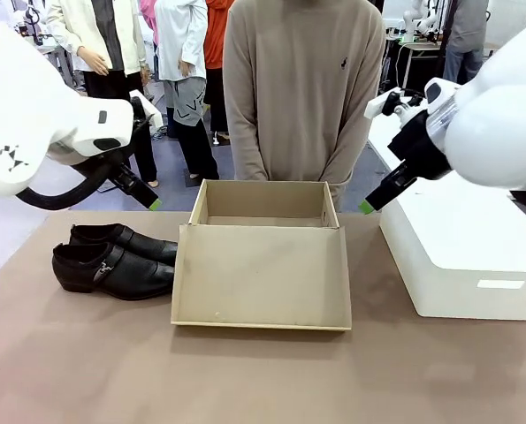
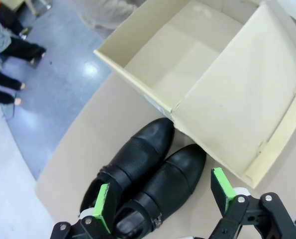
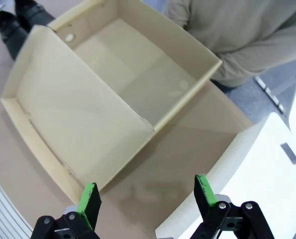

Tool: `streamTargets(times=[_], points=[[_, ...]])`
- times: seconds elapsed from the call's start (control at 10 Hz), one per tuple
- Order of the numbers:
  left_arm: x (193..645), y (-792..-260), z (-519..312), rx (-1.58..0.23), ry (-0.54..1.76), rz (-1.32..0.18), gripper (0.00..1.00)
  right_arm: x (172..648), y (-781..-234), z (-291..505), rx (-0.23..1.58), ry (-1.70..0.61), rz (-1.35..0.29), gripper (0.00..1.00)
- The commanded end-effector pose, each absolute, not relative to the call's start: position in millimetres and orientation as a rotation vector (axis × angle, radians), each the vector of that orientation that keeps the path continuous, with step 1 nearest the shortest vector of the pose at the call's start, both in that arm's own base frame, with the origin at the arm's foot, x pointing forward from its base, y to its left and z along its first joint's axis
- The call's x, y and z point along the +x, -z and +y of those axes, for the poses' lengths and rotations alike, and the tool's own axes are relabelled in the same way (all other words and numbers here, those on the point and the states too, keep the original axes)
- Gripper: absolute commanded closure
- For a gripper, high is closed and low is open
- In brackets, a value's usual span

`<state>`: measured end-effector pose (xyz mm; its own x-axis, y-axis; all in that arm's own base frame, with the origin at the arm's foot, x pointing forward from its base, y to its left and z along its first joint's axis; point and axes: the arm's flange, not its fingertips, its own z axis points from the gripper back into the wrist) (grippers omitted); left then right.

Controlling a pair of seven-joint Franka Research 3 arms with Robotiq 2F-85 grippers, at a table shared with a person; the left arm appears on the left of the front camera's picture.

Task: Pack the shoes into the box.
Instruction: Place one shoe of the Shoes into the Shoes Box.

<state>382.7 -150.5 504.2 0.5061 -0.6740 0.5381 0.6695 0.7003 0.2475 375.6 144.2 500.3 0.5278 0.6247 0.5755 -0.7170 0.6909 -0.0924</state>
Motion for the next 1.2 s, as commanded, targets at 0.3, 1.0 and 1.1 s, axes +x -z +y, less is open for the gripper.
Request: streamTargets(times=[0.3, 1.0, 1.1], points=[[382, -541, -116, -0.133, 1.103, -0.703, 0.0, 352, -531, 102, 0.477, -1.098, -0.714, 0.0], [403, -561, -101, -0.317, 1.304, -0.582, 0.0, 359, -542, 86, 0.577, -1.219, -0.749, 0.0], [404, -555, -100, -0.316, 1.291, -0.581, 0.0, 358, -546, 87, 0.561, -1.225, -0.753, 0.0]])
